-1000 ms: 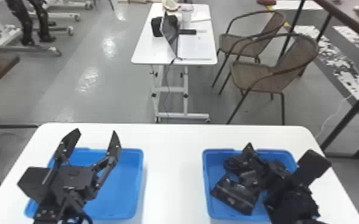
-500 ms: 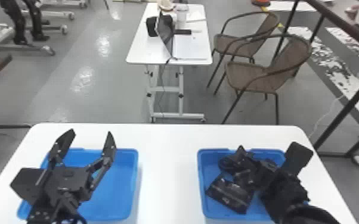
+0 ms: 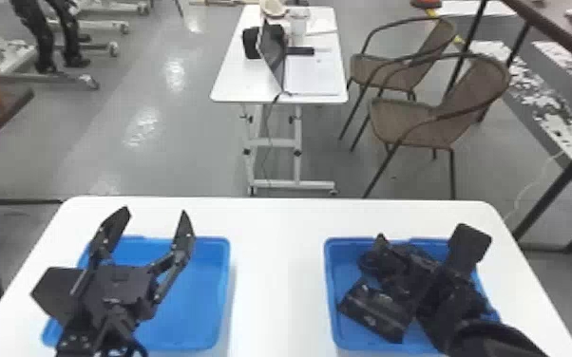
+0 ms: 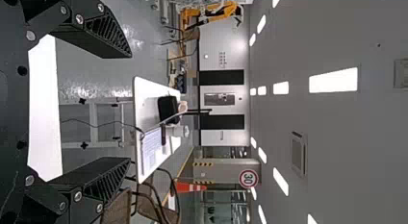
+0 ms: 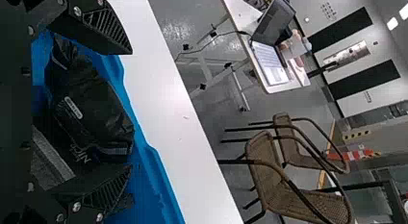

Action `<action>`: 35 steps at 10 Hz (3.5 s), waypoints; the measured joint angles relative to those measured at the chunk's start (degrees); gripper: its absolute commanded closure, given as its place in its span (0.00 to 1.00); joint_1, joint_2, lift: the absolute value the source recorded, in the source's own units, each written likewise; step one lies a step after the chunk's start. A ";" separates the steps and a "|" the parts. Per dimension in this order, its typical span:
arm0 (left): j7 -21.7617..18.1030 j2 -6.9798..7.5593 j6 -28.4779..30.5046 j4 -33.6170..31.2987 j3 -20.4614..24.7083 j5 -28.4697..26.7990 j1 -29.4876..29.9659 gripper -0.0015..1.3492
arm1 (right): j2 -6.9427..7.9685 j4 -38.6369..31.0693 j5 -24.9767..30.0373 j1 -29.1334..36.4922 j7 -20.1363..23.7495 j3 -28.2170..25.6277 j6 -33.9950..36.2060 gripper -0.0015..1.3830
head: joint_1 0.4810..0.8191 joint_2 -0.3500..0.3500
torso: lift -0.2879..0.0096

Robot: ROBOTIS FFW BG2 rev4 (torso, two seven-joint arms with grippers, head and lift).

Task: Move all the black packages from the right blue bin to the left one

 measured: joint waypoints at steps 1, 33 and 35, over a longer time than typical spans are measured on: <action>-0.06 0.00 -0.04 0.00 0.04 0.00 0.02 0.20 | 0.08 0.37 0.32 0.07 -0.01 0.00 0.34 0.23 | 0.63 0.50 | 0.83; -13.80 2.24 10.40 3.88 -3.12 25.83 -11.29 0.30 | 0.67 0.95 -47.90 -15.38 21.52 15.86 19.35 0.81 | 0.63 0.85 | 0.83; -12.04 1.92 12.07 3.92 -2.90 25.35 -11.49 0.56 | 0.59 0.95 -48.13 -15.44 21.51 16.07 19.40 0.81 | 0.63 0.85 | 0.83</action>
